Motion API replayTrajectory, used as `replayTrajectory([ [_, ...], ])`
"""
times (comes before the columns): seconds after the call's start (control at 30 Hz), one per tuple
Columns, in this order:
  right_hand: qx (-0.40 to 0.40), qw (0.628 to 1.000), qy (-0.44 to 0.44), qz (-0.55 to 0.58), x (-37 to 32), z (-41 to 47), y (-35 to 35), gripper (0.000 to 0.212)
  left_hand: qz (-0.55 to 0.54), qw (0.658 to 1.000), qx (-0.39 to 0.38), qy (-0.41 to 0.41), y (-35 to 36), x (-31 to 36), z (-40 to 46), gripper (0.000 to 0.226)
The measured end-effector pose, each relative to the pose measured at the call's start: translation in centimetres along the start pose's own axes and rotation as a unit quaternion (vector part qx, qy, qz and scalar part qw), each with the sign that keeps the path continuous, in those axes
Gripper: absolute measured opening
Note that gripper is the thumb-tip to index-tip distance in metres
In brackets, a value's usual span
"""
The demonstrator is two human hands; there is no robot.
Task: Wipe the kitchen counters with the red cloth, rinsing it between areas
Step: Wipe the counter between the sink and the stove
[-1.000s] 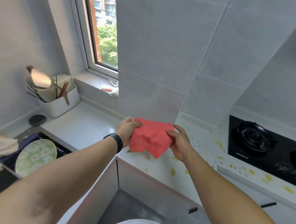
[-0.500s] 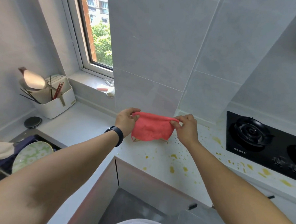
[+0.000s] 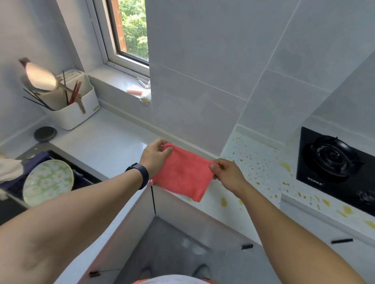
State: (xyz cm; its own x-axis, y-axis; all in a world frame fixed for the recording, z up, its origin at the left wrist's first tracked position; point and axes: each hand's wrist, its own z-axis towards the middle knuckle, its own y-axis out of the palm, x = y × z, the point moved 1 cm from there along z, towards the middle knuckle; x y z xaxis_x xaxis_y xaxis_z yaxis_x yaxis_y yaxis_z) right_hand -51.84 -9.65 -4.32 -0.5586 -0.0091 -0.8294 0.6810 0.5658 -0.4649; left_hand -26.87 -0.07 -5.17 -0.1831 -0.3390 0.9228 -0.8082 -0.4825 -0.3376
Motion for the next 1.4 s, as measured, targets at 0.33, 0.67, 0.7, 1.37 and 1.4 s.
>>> replayTrajectory([
  [0.33, -0.024, 0.934, -0.038, -0.355, 4.5, 4.5, 10.0, 0.049, 0.179, 0.967, 0.038, -0.177, 0.1, -9.8, 1.7, 0.027],
  [0.67, -0.094, 0.864, -0.127, -0.479, 8.1, 11.8, 19.3, 0.068, 0.443, 0.895, -0.002, 0.049, -2.2, -17.8, 8.1, 0.028],
  [0.7, -0.096, 0.858, -0.147, -0.483, 7.9, 11.9, 20.1, 0.068, 0.458, 0.887, -0.007, 0.063, -2.2, -18.2, 8.5, 0.031],
  [1.37, -0.156, 0.827, -0.272, -0.466, -0.9, 29.1, 27.2, 0.065, 0.412, 0.904, 0.068, 0.087, -2.0, -21.9, 10.1, 0.074],
  [1.4, -0.155, 0.83, -0.265, -0.465, -0.5, 28.4, 26.7, 0.065, 0.409, 0.906, 0.063, 0.088, -2.0, -21.8, 9.8, 0.074],
])
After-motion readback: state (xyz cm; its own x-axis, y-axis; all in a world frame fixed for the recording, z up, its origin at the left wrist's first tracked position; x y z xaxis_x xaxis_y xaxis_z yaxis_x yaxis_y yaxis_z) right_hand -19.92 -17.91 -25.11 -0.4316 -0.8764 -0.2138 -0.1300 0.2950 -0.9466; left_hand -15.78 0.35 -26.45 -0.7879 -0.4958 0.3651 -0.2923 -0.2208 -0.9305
